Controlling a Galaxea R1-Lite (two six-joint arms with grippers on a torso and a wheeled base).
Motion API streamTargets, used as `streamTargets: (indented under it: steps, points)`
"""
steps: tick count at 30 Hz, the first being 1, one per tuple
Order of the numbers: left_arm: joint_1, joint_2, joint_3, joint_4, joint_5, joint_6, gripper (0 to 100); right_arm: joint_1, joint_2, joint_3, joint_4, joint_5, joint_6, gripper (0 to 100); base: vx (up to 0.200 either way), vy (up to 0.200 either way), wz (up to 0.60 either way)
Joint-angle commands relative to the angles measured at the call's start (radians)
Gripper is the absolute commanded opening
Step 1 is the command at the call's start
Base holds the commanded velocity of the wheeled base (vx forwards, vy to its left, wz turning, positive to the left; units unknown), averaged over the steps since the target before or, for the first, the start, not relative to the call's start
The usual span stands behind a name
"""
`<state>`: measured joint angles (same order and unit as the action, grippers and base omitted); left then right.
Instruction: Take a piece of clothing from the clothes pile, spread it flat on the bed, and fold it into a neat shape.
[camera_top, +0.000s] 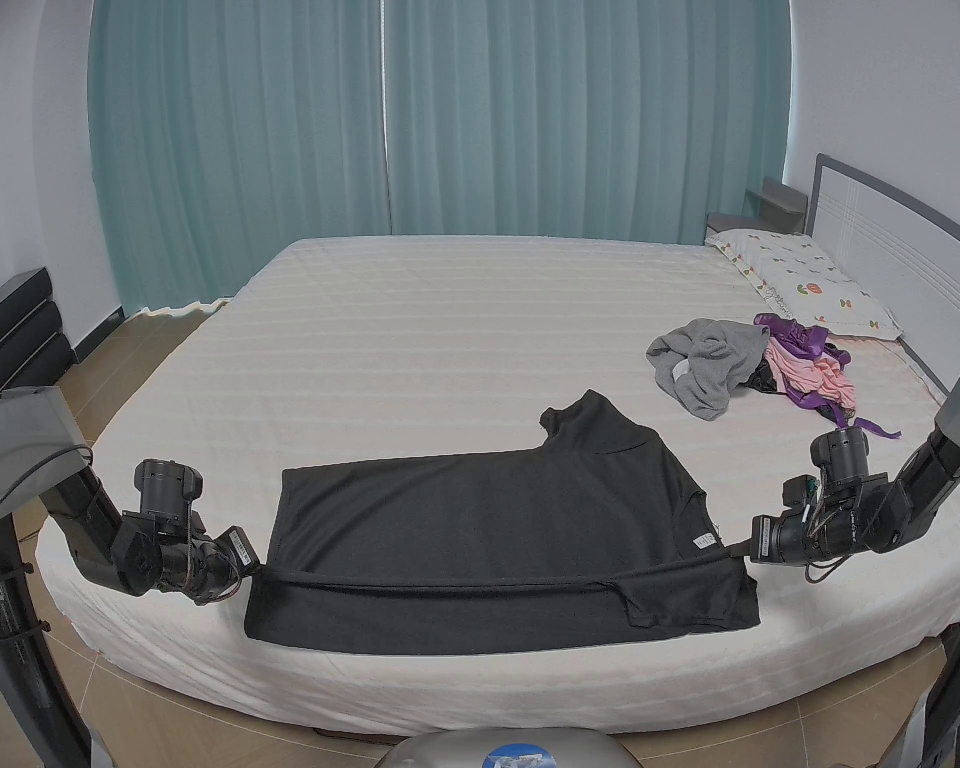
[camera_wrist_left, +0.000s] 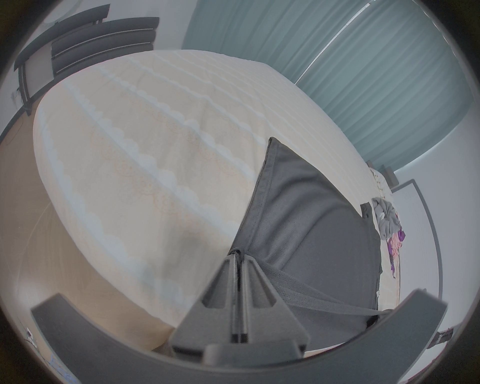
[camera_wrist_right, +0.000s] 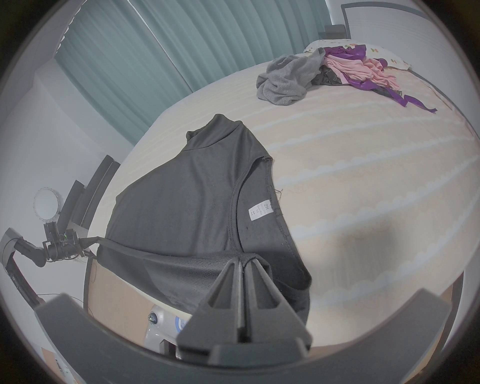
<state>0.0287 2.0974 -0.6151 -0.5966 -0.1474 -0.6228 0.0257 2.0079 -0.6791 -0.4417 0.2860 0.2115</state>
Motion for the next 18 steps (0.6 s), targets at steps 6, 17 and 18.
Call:
streamTargets:
  steps: [6, 17, 18]
  points:
    - [-0.009, 0.009, -0.012, 0.001, 0.0, -0.012, 0, 0.013, 0.034, -0.039, 0.0, -0.002, 0.046, 0, 0.0, 0.0, 0.0]
    - [-0.009, -0.158, 0.086, 0.004, -0.001, -0.015, 0, 0.0, -0.175, 0.116, -0.009, 0.007, 0.068, 0, 0.0, 0.0, 0.0]
    - [-0.009, -0.169, 0.092, 0.004, -0.001, -0.015, 0, 0.0, -0.196, 0.132, -0.006, 0.009, 0.066, 0, 0.0, 0.0, 0.0]
